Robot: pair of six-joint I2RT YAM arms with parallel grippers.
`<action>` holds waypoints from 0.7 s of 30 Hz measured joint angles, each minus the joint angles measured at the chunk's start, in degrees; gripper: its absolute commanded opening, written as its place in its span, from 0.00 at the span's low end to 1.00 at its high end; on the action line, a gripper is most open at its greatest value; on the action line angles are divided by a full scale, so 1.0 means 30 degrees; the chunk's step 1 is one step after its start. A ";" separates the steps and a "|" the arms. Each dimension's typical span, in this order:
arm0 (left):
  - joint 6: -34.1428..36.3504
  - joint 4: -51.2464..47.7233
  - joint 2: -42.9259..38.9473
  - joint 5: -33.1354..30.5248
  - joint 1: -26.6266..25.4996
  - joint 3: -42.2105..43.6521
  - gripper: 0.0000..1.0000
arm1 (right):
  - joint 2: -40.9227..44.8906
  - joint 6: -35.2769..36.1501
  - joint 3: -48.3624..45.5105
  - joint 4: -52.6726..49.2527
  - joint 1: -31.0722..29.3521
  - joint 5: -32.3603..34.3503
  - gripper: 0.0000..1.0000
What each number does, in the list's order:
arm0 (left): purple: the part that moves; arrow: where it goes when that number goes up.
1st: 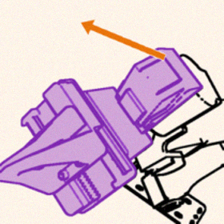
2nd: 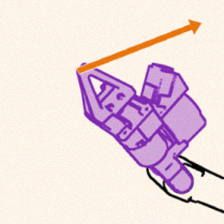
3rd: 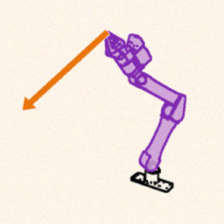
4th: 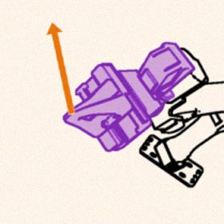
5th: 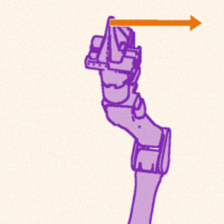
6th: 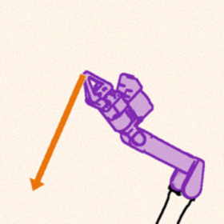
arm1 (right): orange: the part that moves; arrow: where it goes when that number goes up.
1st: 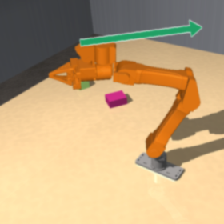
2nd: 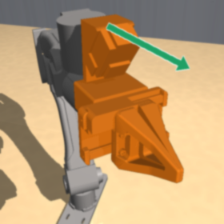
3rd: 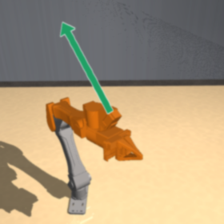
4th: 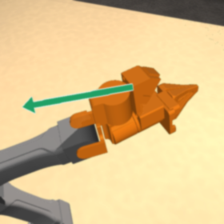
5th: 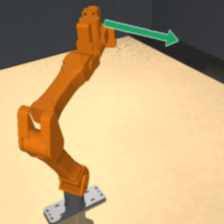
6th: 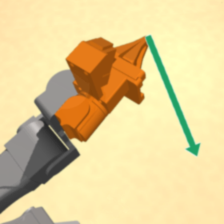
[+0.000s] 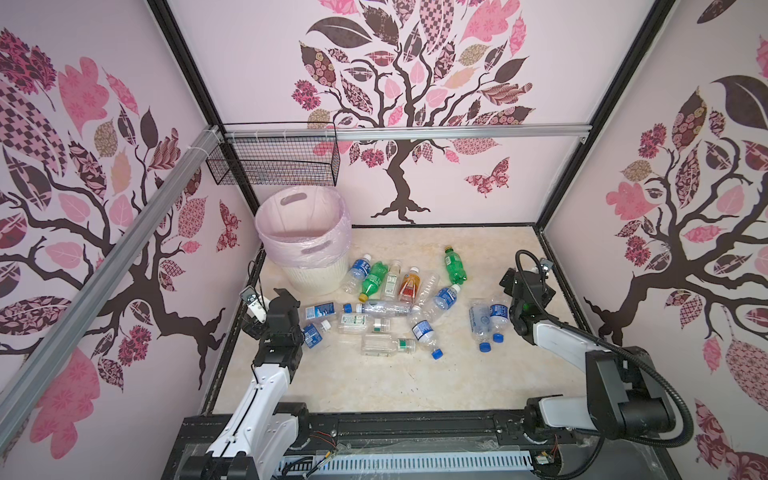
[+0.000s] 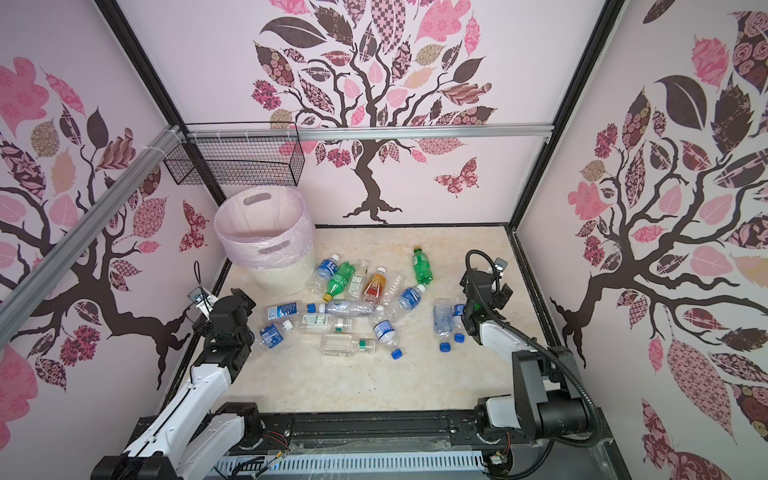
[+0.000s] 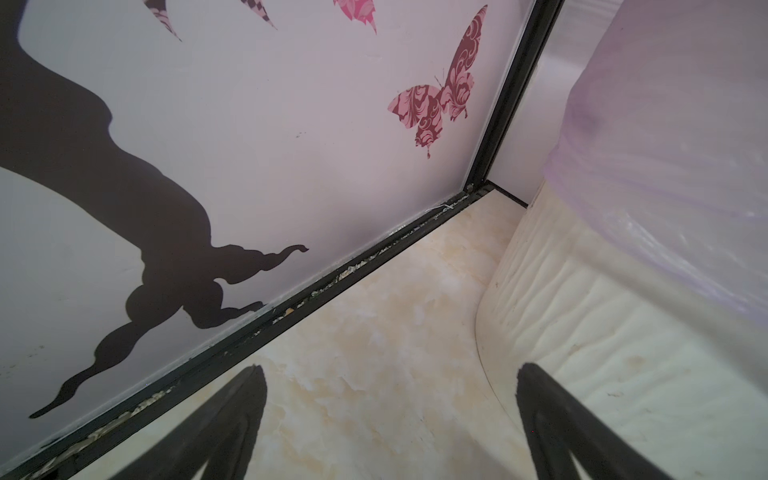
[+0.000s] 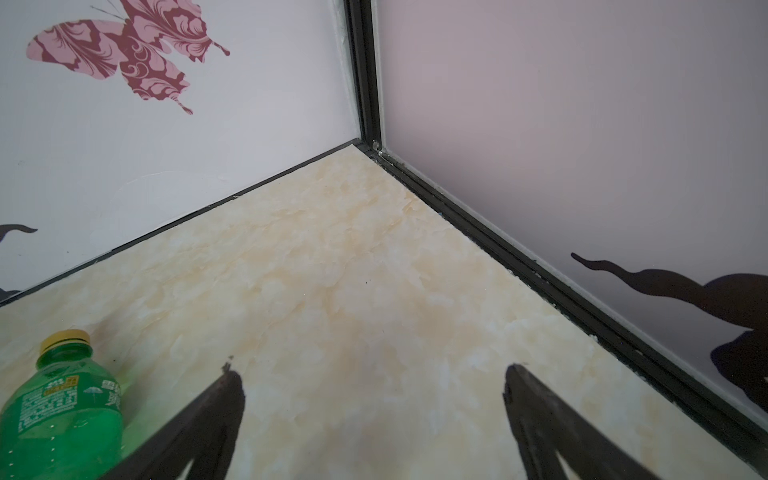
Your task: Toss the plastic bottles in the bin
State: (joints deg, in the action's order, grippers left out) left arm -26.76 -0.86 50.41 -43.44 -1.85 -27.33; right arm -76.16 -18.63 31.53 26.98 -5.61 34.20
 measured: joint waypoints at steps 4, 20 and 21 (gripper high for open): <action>-0.1909 -0.4495 0.0685 -0.0182 0.0000 -0.2688 0.97 | 0.0692 -0.0321 0.0000 -0.1151 0.0000 -0.1086 1.00; -0.5442 -1.7558 0.4255 0.1953 0.0000 -1.1817 0.97 | 0.1778 -0.0233 0.4087 -0.7810 -0.3308 -0.3570 0.99; -0.5260 -1.7792 0.4051 0.2361 0.0000 -1.2101 0.97 | 0.1778 -0.0248 0.4503 -0.8386 -0.3308 -0.3716 1.00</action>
State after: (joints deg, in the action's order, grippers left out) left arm -42.54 -54.24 62.57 -36.36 -1.85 -63.64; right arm -70.83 -19.38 45.04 1.83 -15.53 23.05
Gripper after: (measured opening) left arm 0.971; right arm 0.995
